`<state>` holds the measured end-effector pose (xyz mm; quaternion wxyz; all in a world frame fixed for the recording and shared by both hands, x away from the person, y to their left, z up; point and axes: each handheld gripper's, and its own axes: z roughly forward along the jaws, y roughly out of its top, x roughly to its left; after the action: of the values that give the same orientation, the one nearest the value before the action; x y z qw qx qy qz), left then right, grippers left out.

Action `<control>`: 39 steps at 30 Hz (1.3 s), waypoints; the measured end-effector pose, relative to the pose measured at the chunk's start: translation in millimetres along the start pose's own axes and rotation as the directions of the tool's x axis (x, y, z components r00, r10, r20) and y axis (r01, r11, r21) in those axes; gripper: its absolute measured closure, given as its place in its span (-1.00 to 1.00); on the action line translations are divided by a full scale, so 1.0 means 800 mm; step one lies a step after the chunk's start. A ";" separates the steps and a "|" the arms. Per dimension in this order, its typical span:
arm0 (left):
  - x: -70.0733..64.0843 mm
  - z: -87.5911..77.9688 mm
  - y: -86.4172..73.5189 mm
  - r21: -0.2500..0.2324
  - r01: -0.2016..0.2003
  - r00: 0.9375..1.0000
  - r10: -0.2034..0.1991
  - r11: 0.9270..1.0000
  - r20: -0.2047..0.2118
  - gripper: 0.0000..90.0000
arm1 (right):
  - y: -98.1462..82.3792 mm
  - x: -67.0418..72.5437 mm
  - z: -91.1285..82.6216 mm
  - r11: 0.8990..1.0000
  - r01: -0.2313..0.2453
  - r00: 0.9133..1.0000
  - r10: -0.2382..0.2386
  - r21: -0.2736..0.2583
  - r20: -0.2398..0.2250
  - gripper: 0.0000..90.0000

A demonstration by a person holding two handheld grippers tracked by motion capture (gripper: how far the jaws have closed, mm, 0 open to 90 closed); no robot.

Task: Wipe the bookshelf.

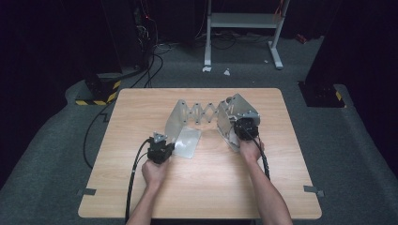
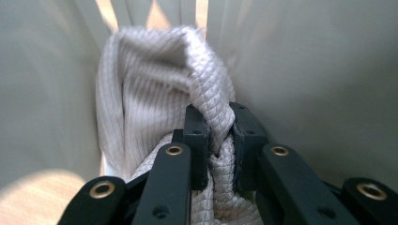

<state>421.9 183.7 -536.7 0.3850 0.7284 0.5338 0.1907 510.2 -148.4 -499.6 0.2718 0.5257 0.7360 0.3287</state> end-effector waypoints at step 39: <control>-0.002 0.000 0.000 0.001 -0.007 1.000 0.007 1.000 0.005 0.96 | 0.013 0.020 0.019 1.000 0.029 0.993 -0.028 0.009 -0.114 0.77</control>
<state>421.4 182.5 -536.6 0.3852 0.7311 0.5302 0.1897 522.4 -127.5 -502.2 0.2313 0.4972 0.7594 0.3502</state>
